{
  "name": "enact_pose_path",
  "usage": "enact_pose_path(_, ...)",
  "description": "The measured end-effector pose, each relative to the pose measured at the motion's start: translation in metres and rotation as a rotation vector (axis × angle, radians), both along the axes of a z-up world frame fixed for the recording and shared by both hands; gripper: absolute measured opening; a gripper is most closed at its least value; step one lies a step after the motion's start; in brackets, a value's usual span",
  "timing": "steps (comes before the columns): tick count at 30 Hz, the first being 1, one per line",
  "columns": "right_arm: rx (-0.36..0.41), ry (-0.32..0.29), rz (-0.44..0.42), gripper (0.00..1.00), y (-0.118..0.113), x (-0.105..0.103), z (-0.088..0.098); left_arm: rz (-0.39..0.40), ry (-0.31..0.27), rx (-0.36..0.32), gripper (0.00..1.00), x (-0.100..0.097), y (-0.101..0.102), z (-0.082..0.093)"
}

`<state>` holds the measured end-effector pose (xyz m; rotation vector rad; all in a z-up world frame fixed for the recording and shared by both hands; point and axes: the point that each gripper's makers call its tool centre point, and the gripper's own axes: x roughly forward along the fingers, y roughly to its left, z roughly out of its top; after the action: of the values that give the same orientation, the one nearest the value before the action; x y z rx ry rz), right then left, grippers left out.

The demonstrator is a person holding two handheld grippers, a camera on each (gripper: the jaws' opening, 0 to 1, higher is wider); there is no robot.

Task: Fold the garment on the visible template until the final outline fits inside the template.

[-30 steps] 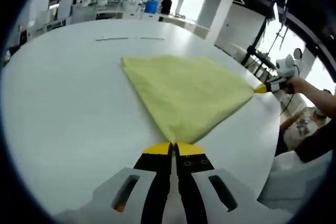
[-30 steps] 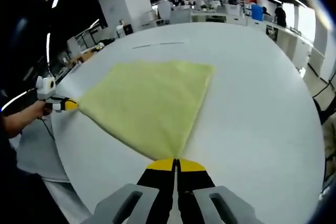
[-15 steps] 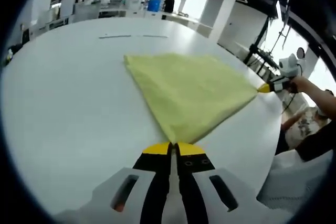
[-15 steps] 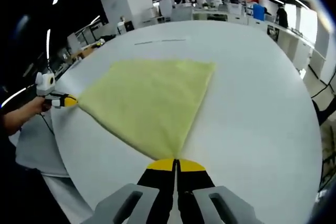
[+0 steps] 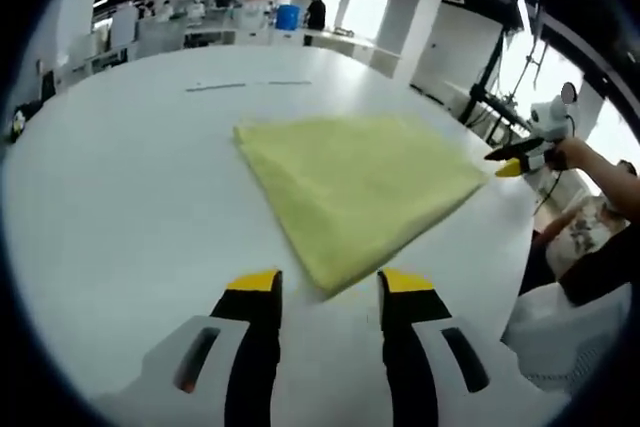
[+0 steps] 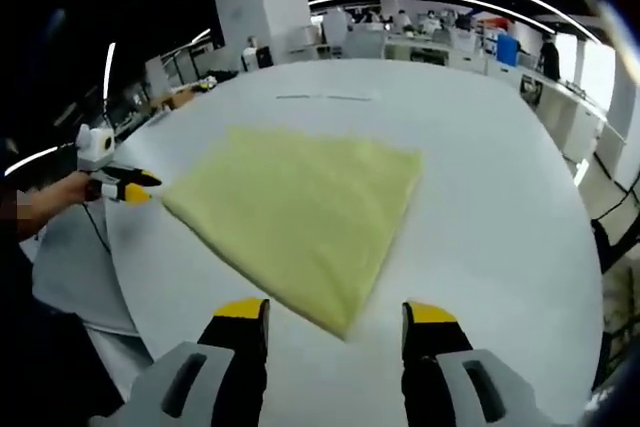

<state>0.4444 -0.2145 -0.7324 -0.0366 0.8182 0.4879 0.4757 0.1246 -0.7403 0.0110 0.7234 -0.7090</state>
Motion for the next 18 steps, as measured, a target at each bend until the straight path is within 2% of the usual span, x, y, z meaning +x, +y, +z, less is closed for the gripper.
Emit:
enact_pose_path(3,0.022,-0.022,0.023,0.65,0.006,-0.002,0.011,-0.009,-0.016,-0.011,0.51,-0.002,-0.004,0.007)
enact_pose_path(9,0.037,-0.055,0.047,0.85,0.014,-0.009,0.025,-0.013,-0.032,-0.021,0.64,-0.011,-0.011,0.017)
enact_pose_path(15,0.053,-0.082,0.054,0.93,0.022,-0.015,0.039,-0.005,-0.064,-0.041,0.80,-0.017,-0.015,0.036)
enact_pose_path(18,0.066,-0.106,0.039,0.98,0.028,-0.018,0.048,-0.003,-0.101,-0.059,0.88,-0.020,-0.019,0.050)
